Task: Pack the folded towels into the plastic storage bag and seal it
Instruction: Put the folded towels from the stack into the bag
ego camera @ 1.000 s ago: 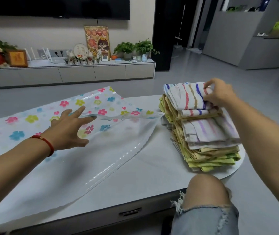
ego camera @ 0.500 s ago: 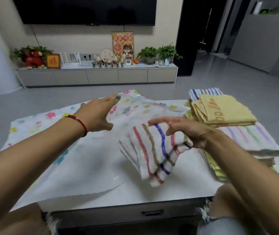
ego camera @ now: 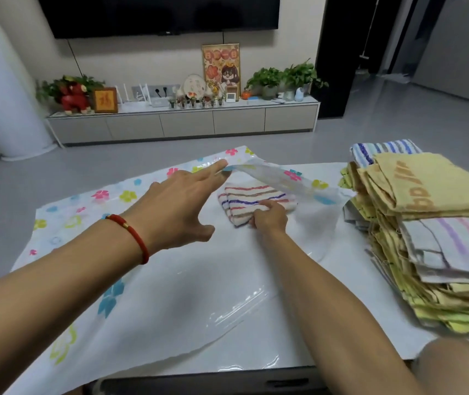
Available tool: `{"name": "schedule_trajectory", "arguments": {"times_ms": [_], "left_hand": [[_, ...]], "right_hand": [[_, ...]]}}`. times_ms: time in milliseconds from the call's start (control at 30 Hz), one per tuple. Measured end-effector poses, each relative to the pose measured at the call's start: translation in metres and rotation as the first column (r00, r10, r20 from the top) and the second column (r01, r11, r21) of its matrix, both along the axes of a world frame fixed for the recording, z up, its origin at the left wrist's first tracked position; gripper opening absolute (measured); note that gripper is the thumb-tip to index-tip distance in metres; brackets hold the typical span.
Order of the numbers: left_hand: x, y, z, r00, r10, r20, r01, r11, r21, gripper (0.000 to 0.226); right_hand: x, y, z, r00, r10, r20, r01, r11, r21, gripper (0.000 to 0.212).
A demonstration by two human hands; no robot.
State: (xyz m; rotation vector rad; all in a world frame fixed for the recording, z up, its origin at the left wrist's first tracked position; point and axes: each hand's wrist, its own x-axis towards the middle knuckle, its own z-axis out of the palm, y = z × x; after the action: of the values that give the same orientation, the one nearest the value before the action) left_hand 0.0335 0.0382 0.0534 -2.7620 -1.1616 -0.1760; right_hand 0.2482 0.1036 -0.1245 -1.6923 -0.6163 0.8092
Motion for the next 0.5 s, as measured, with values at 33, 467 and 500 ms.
{"name": "schedule_trajectory", "arguments": {"times_ms": [33, 467, 500], "left_hand": [[-0.002, 0.000, -0.001, 1.000, -0.004, 0.010, 0.004, 1.000, -0.004, 0.101], [0.015, 0.008, -0.008, 0.995, 0.019, 0.095, -0.017, 1.000, -0.026, 0.098], [0.017, 0.008, -0.009, 0.995, 0.021, 0.098, -0.018, 1.000, -0.025, 0.098]], "right_hand": [[0.006, 0.006, -0.002, 1.000, -0.003, 0.018, 0.003, 1.000, -0.010, 0.043], [0.049, -0.101, 0.058, 0.642, 0.514, 0.569, -0.422, 0.857, -0.297, 0.028], [0.061, -0.123, 0.072, 0.584, 0.484, 0.651, -0.400, 0.870, -0.288, 0.023]]}}
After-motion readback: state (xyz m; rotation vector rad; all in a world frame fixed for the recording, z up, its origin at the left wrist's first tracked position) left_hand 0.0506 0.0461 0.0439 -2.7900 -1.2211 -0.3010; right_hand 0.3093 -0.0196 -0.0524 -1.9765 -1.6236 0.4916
